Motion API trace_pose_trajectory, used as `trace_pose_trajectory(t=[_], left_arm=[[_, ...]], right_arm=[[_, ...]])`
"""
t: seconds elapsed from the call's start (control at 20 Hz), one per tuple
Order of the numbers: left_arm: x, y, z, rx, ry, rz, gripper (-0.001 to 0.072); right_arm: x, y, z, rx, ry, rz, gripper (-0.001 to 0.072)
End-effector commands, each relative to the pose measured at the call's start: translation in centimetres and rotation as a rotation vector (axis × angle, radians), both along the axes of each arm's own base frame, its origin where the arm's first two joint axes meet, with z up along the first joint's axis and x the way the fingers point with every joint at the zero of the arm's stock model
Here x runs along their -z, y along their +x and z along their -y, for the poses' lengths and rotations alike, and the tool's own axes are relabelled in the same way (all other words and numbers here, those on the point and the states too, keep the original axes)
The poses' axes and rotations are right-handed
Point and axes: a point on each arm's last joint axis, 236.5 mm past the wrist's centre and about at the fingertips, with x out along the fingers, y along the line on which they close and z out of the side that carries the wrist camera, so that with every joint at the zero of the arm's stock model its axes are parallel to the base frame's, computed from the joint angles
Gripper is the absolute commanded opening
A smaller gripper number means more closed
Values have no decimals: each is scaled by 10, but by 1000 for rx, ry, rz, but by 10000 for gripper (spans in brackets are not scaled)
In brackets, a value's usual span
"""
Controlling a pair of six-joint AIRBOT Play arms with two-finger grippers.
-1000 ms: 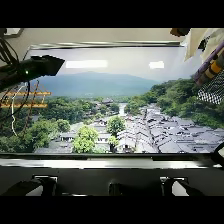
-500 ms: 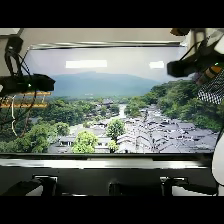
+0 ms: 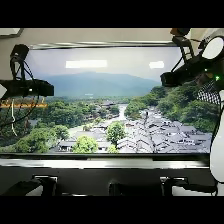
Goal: Fold the clothes and pants, and hang the long-sleeved shirts on hangers.
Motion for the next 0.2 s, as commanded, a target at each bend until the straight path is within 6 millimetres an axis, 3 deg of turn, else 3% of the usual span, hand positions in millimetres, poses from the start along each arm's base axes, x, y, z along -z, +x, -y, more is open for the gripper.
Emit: trace_pose_trajectory(t=[0.0,0.15], left_arm=[[1,0,-1,-1,2,-2,41],[1,0,-1,-1,3,-3,41]], right_arm=[[1,-1,0,-3,-1,-7,51],[1,-1,0,-3,-1,-7,51]])
